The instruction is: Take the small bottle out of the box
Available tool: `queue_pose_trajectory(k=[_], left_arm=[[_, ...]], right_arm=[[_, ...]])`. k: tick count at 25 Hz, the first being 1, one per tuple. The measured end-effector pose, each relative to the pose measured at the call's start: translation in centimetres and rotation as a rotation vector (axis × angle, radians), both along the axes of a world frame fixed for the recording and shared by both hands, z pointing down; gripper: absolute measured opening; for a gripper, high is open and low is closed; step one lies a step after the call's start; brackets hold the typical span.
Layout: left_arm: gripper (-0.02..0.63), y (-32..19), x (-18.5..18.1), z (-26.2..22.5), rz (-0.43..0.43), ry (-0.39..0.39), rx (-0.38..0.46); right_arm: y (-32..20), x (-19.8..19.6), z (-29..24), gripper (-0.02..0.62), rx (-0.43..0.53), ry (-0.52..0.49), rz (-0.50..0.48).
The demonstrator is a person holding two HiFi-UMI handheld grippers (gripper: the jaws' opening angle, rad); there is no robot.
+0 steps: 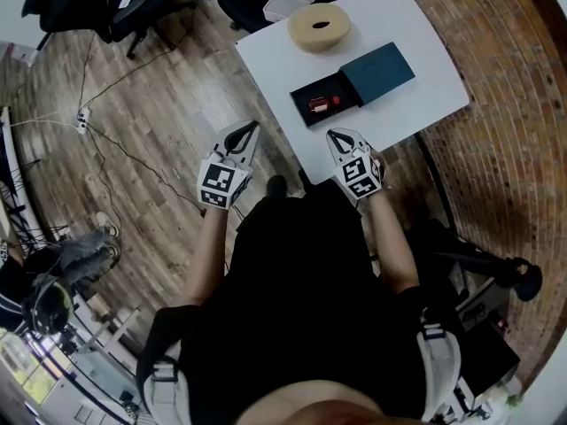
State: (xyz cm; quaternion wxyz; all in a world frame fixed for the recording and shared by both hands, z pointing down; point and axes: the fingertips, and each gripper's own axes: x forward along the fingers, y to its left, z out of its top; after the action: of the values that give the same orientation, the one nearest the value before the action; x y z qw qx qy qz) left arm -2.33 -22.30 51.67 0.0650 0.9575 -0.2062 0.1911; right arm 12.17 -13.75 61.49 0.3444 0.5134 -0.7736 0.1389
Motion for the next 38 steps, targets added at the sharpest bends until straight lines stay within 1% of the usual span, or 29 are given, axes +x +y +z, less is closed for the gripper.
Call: queue_pose_trajectory(k=[5, 10, 17, 21, 25, 29, 34, 38], left_arm=[[0.025, -0.9, 1.4, 0.4, -0.039, -0.016, -0.012], [0.025, -1.3, 2.0, 0.5, -0.086, -0.030, -0.014], [0.025, -1.7, 2.1, 0.9, -0.151, -0.048, -0.020], [0.025, -2.1, 2.7, 0.9, -0.183, -0.051, -0.022], [0.025, -2.5, 2.7, 1.2, -0.214, -0.056, -0.027], [0.026, -2.7, 2.9, 1.6, -0.239, -0.071, -0.033], [0.025, -2.9, 2.4, 1.3, -0.275, -0.077, -0.030], [0.025, -3.2, 2.2, 1.4, -0.302, -0.080, -0.029]], right_arm=[[-2.0, 1.5, 1.4, -0.002, -0.028, 0.003, -0.068], [-2.9, 2.7, 3.2, -0.002, -0.059, 0.067, -0.180], [-4.5, 3.5, 4.9, -0.002, -0.081, 0.086, -0.278], [-5.5, 4.0, 6.0, -0.002, -0.097, 0.116, -0.343], [-6.2, 3.9, 7.0, -0.002, -0.109, 0.160, -0.431], [-6.8, 4.1, 8.6, 0.060, -0.134, 0.191, -0.500], [-7.6, 4.2, 10.3, 0.104, -0.157, 0.209, -0.556], [-8.6, 4.3, 11.2, 0.159, -0.156, 0.218, -0.591]])
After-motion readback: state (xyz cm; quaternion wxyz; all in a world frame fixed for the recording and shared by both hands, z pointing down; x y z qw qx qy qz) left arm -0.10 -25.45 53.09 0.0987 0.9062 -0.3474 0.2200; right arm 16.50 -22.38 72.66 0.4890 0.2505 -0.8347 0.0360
